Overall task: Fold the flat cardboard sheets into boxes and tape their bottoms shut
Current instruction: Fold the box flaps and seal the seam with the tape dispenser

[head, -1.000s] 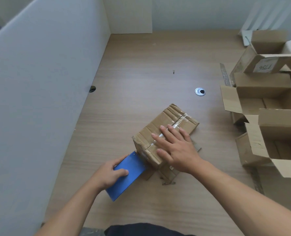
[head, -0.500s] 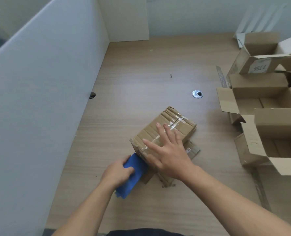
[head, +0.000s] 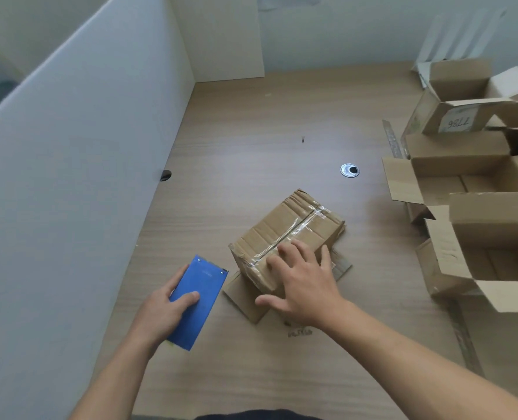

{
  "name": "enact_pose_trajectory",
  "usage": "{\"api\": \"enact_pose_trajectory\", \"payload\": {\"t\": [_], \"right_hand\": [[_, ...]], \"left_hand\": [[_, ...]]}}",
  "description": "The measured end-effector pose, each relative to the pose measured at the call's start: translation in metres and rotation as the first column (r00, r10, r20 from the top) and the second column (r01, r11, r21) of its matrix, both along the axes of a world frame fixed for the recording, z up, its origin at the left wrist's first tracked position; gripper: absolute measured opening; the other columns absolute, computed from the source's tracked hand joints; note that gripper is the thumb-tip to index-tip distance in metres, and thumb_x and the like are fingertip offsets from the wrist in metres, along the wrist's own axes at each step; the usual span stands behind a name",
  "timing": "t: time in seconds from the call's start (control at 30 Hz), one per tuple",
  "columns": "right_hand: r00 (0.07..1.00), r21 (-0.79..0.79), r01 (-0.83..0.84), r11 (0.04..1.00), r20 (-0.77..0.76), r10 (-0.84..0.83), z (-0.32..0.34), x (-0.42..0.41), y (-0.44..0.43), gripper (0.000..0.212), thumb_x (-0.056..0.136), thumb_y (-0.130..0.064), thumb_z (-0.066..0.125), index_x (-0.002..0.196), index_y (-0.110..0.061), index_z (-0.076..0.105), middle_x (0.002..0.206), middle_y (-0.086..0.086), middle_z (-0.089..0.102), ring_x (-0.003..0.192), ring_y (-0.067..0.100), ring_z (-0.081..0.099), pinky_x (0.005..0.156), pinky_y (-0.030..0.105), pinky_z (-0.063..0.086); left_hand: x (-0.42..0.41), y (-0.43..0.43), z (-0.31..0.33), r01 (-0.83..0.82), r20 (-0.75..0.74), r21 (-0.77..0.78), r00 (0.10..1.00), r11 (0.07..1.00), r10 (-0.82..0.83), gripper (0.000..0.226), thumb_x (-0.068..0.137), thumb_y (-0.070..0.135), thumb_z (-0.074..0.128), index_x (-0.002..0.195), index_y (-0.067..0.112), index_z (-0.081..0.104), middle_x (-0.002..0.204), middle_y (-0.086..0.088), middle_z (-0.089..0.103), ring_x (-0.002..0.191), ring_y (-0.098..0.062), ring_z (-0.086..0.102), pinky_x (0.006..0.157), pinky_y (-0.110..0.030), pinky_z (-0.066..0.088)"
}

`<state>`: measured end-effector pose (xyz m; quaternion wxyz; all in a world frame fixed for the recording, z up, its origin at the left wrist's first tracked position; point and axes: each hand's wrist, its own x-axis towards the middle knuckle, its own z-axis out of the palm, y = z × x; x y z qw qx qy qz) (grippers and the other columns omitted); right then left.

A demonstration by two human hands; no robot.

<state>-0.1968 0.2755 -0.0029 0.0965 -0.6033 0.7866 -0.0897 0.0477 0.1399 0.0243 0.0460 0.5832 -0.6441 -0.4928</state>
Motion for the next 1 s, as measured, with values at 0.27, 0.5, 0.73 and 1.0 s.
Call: {"api": "enact_pose_trajectory", "payload": {"t": [0.27,0.5,0.73,1.0], "right_hand": [[0.999,-0.062,-0.013,0.998,0.039,0.015,-0.014,0.011,-0.014,0.056,0.084,-0.034,0.071,0.133,-0.034,0.045,0.145,0.01,0.034,0.143,0.04,0.021,0.082,0.058,0.051],[0.992,-0.032,-0.062,0.998,0.112,0.065,0.003,-0.038,0.007,0.077,0.077,0.002,0.051,0.138,-0.045,0.05,0.16,0.002,0.026,0.15,0.034,0.015,0.103,0.05,0.037],[0.978,-0.065,-0.004,0.998,0.209,0.017,-0.001,-0.039,0.012,0.065,0.091,-0.02,0.059,0.146,-0.046,0.037,0.159,0.0,0.025,0.13,0.031,0.035,0.107,0.047,0.039],[0.973,-0.221,0.146,0.964,0.209,-0.1,0.006,-0.035,0.011,0.052,0.091,-0.047,0.057,0.139,-0.028,0.053,0.135,0.003,0.054,0.114,0.029,0.052,0.094,0.047,0.048]], "left_hand": [[-0.006,0.008,0.01,0.011,-0.097,-0.233,0.995,0.972,-0.035,0.067,0.079,0.044,0.066,0.127,0.078,0.034,0.12,0.03,0.062,0.107,-0.007,0.062,0.094,-0.038,0.051],[-0.006,0.013,0.012,0.199,-0.012,-0.516,0.971,0.833,-0.239,0.081,0.088,0.029,0.072,0.129,0.079,0.024,0.12,0.025,0.059,0.096,-0.023,0.063,0.084,-0.044,0.053],[-0.01,0.014,0.01,0.419,0.205,-0.751,0.883,0.511,-0.423,0.064,0.084,0.046,0.055,0.142,0.054,0.032,0.096,0.013,0.069,0.068,-0.014,0.059,0.053,-0.023,0.044],[-0.007,0.006,0.009,0.526,0.349,-0.822,0.768,0.219,-0.537,0.054,0.095,0.037,0.05,0.147,0.041,0.034,0.08,0.003,0.058,0.058,-0.024,0.052,0.046,-0.035,0.045]]}}
